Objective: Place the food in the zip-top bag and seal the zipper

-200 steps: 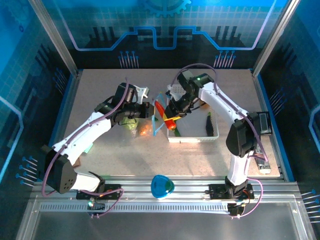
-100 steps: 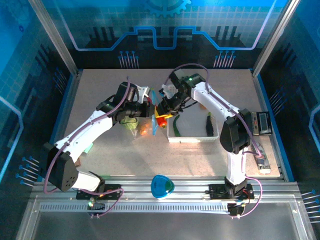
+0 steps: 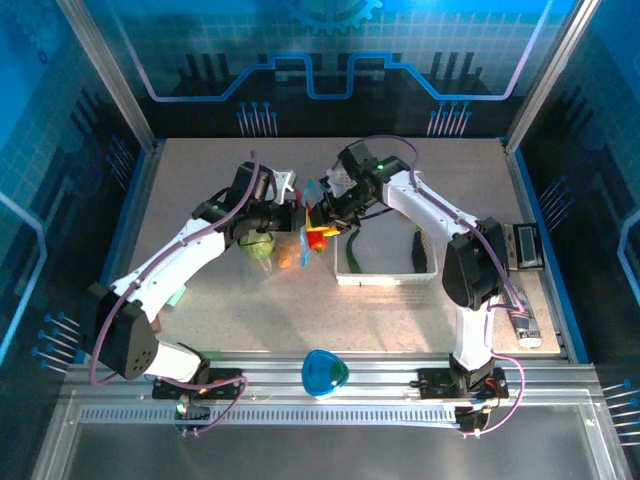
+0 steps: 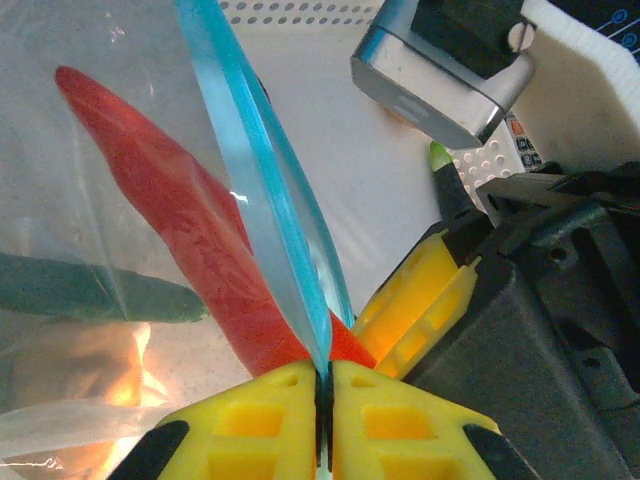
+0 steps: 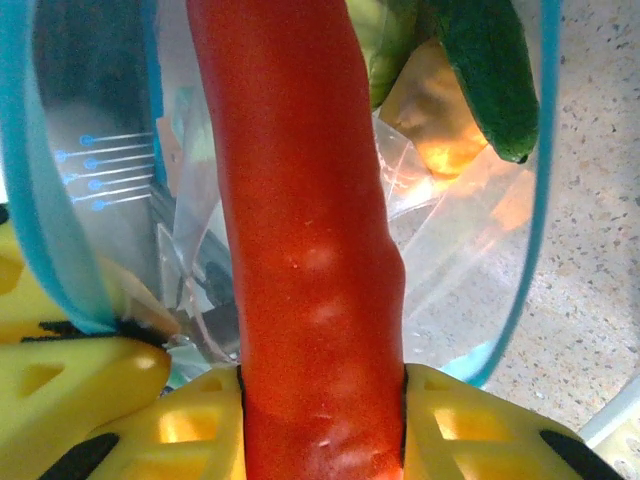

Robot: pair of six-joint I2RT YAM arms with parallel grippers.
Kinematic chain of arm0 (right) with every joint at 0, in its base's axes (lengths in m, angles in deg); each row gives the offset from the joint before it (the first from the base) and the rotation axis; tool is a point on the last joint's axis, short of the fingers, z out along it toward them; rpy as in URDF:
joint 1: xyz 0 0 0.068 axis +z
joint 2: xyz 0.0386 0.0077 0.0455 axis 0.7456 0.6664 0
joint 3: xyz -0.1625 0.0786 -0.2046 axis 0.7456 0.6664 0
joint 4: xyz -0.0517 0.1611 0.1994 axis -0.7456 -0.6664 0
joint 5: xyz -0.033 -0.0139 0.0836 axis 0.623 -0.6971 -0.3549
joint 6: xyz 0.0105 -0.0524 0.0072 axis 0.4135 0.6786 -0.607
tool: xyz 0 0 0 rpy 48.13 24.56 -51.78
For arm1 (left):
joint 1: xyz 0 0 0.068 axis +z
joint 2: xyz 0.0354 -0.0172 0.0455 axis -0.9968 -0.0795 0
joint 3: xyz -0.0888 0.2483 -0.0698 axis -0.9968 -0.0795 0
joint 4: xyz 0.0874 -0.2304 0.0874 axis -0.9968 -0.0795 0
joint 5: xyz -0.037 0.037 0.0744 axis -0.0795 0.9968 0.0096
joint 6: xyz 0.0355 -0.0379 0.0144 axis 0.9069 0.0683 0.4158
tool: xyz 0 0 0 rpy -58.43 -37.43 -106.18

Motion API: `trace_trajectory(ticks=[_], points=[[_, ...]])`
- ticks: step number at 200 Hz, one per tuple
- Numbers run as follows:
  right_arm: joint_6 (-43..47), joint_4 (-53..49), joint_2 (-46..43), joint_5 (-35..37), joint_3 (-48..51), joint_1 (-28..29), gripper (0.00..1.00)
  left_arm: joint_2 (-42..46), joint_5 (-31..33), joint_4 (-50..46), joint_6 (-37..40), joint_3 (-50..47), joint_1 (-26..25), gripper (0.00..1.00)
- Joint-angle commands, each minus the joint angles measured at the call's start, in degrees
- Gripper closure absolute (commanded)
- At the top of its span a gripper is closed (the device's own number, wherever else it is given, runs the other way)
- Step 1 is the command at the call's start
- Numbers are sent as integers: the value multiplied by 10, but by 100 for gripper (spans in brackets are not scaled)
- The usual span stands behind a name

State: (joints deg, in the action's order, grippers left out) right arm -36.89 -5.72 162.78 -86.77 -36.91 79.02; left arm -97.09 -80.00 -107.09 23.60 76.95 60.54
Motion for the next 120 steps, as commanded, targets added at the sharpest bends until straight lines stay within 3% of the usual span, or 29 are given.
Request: trace_trajectory(ticks=[1,65,120], points=[[-33,67,-11,38,2,7,68,27,-56,-9,10,19,-12,88],[-14,22,5,120,-28,27,63,40,-79,-9,3,23,-8,88],[1,17,-8,127,-26,35,54,47,-78,-13,7,19,5,88]])
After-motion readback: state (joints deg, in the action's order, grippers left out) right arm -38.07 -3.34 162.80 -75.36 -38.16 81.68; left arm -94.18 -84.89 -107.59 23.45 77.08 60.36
